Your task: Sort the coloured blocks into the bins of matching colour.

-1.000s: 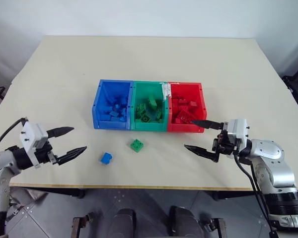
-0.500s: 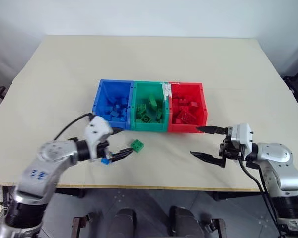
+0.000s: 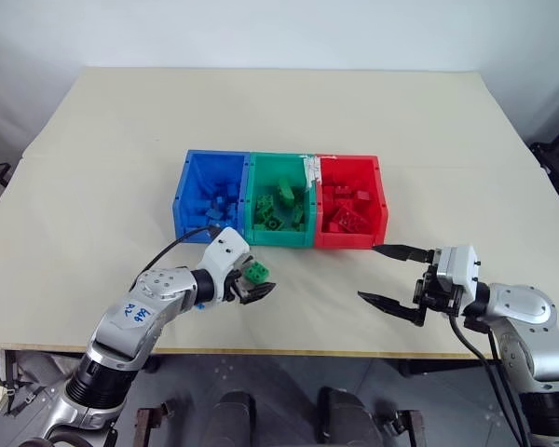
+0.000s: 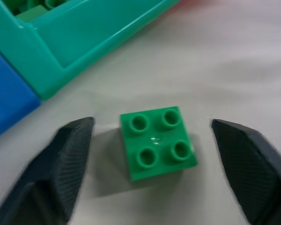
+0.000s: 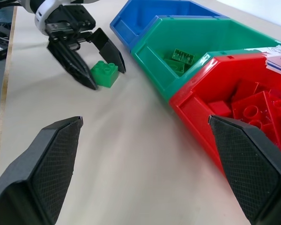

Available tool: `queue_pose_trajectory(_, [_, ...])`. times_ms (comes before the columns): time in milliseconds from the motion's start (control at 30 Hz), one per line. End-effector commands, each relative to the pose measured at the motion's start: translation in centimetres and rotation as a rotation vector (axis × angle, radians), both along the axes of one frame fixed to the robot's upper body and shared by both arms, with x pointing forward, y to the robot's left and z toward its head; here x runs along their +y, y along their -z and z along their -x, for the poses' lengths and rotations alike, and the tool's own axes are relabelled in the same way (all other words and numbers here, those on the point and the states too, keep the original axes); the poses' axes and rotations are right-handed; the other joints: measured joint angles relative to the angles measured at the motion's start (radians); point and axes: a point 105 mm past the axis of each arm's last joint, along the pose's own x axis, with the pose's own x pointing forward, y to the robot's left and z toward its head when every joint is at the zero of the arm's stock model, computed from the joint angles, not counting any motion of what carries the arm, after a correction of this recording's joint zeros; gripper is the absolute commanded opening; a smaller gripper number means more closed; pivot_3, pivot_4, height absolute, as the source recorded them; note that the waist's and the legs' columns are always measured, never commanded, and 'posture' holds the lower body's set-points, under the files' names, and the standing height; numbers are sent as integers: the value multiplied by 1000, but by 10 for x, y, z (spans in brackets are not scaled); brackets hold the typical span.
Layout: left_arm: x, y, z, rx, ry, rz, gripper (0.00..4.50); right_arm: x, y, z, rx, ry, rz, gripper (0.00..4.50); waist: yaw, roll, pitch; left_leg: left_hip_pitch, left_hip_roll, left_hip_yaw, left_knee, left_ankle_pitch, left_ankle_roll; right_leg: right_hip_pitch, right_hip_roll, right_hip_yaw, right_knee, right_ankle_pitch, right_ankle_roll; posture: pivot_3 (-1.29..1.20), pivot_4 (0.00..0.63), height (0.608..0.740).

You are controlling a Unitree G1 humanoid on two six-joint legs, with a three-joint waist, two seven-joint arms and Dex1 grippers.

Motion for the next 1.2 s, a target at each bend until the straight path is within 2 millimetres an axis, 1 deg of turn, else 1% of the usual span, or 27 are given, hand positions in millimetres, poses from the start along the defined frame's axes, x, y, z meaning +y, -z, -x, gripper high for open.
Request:
queue_pose_trajectory(33, [-7,-2,4,-27,37,2,2901,-1,-11,2,-43,7,-11,4500,0,0,0,0,0,0,0,0,0,0,0,0,0,0,0,0,150,740])
queue_pose_trajectory(167, [-5,-10,8,-83,89,-9,1568,-1,-10,3,-39,7,-8,4500,0,0,0,0,0,0,0,0,0,0,0,0,0,0,0,0,150,740])
queue_pose_trajectory(200, [-5,-13,9,-105,111,-8,1488,-1,-10,3,-38,7,-8,4500,0,0,0,0,0,0,0,0,0,0,0,0,0,0,0,0,150,740])
queue_pose_trajectory(300, [-7,-35,13,-226,233,21,1496,-3,-11,1,-37,29,-18,4500,0,0,0,0,0,0,0,0,0,0,0,0,0,0,0,0,150,740])
queue_pose_trajectory(333, [-9,-49,10,-299,263,42,1496,-5,-13,0,-41,45,-25,4500,0,0,0,0,0,0,0,0,0,0,0,0,0,0,0,0,150,740])
queue_pose_trajectory(400, [-11,-74,2,-417,286,85,1496,-9,-18,-2,-53,90,-61,4500,6,0,0,-1,0,0,0,0,0,0,0,0,-1,0,0,0,150,740])
queue_pose_trajectory(433, [-12,-86,-6,-465,277,103,1496,-11,-23,-2,-64,123,-98,4500,8,0,0,-1,0,0,1,0,0,0,0,-1,0,0,0,0,150,740])
queue_pose_trajectory(500, [-15,-99,-20,-530,268,116,1496,-15,-32,-3,-94,186,-162,4500,10,0,0,-1,0,0,2,0,0,0,0,-1,0,0,0,0,150,740])
queue_pose_trajectory(600, [-22,-110,-43,-582,264,112,1496,-22,-42,-5,-158,286,-216,4500,5,0,0,-1,0,0,2,0,0,1,0,-1,0,0,0,0,150,740])
queue_pose_trajectory(667, [-26,-111,-61,-578,241,107,1496,-24,-43,-4,-176,322,-227,4500,4,0,0,-1,-1,0,1,0,0,1,0,-1,0,0,0,0,150,740])
queue_pose_trajectory(700, [-28,-111,-66,-575,237,110,1496,-23,-43,-4,-180,330,-228,4500,3,0,0,-1,-1,0,1,0,0,0,0,-1,-1,0,0,0,150,740])
queue_pose_trajectory(767, [-31,-111,-75,-561,232,123,2239,-22,-44,-2,-184,335,-229,4500,0,0,0,-1,-1,1,1,0,0,0,0,-1,-1,0,0,0,150,740])
queue_pose_trajectory(900, [-31,-109,-80,-548,245,129,3438,-20,-44,-1,-187,339,-233,4500,-1,0,0,-1,0,1,1,0,0,0,0,-1,-1,0,0,0,150,740])
queue_pose_trajectory(933, [-30,-111,-79,-561,253,131,3755,-19,-45,-1,-189,338,-233,4500,-1,0,0,-1,0,1,0,0,0,0,0,-1,-1,0,0,0,150,740])
queue_pose_trajectory(1000, [-19,-118,-74,-590,251,161,4411,-18,-46,-3,-190,330,-235,4500,0,0,0,-1,0,1,1,0,0,0,0,-1,0,0,0,0,150,740])
queue_pose_trajectory(1100, [7,-121,-61,-631,253,173,4464,-13,-44,-5,-180,293,-231,4500,-9,0,0,-1,0,1,0,0,0,-1,0,-1,0,0,0,0,150,740])
queue_pose_trajectory(1200, [51,-121,-40,-659,202,159,4464,-3,-40,-9,-149,212,-204,4500,-26,0,0,0,1,1,-1,0,0,-1,1,0,0,0,0,0,150,740])
